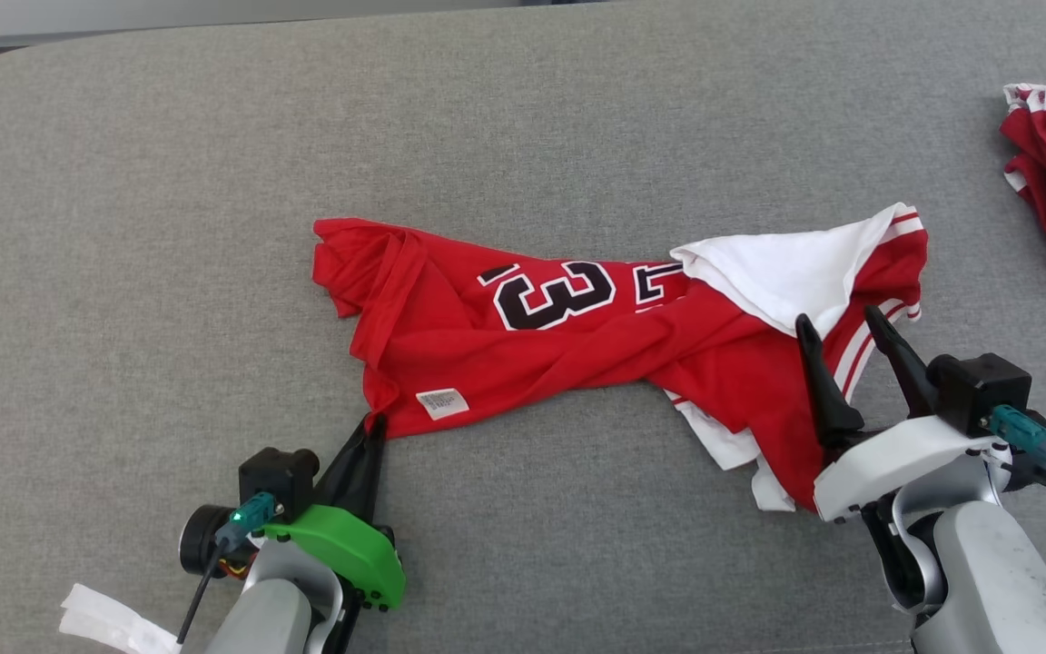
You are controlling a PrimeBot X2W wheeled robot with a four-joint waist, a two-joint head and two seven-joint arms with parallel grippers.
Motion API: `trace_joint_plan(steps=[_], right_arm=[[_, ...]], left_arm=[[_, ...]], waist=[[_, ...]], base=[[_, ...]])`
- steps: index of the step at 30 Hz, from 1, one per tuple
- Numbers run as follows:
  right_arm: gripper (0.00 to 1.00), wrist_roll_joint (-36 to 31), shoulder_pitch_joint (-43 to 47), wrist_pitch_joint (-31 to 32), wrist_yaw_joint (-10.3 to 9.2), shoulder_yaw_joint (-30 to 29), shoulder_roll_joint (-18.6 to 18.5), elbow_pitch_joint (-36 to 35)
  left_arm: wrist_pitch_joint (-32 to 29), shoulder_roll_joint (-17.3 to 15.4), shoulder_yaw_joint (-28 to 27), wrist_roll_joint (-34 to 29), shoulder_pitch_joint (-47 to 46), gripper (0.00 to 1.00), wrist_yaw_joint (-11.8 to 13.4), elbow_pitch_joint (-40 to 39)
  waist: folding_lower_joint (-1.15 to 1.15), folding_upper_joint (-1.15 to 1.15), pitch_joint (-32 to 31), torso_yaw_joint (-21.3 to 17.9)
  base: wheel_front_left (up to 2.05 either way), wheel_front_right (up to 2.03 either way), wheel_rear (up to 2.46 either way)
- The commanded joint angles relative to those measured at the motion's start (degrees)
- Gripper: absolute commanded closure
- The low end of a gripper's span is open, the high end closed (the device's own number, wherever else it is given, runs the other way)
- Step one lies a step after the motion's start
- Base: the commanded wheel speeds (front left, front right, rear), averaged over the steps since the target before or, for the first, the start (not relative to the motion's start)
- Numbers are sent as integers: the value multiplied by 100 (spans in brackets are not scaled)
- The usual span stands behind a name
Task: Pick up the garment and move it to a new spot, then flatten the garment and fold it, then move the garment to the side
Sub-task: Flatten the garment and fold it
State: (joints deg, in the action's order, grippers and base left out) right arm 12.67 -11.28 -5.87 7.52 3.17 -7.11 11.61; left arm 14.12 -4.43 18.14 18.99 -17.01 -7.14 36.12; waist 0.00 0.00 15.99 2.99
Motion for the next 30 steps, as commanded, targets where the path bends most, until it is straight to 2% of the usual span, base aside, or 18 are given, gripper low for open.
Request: trace_joint_plan(steps=[1,2,3,4,9,17,24,30], right_arm=[[36,33,-99,19,-7,-17,-12,119],[63,45,-136,74,-7,-31,-10,237],[97,60,-176,62,-7,-27,-12,295],[100,70,-224,35,-7,-27,-28,345],[100,114,-243,-206,-7,-48,-108,229],[100,-68,-306,-531,-7,-539,-364,-967],[100,-217,-864,-215,-7,-1034,-833,-2252],[100,-164,-1738,139,-8,-1650,-1344,-3086]], left_arm=[[16,-35,-27,42,-71,100,-7,39],[39,-32,-34,54,-88,100,-8,12],[41,-29,-37,56,-102,100,-7,-26],[63,-25,-49,53,-112,100,-5,-84],[118,-59,-226,8,-86,100,25,-584],[105,-230,-801,-365,164,100,185,-2755],[50,-522,-1068,-539,-166,100,237,-4244],[-435,-803,-1244,-621,-911,100,284,-5272]], waist=[[0,0,48,48],[0,0,57,59],[0,0,64,66],[0,0,71,73],[0,0,45,57],[0,0,-227,-30],[0,0,-524,-131],[0,0,-698,-109]], base=[[0,0,0],[0,0,0],[0,0,0],[0,0,0],[0,0,0],[0,0,0],[0,0,0],[0,0,0]])
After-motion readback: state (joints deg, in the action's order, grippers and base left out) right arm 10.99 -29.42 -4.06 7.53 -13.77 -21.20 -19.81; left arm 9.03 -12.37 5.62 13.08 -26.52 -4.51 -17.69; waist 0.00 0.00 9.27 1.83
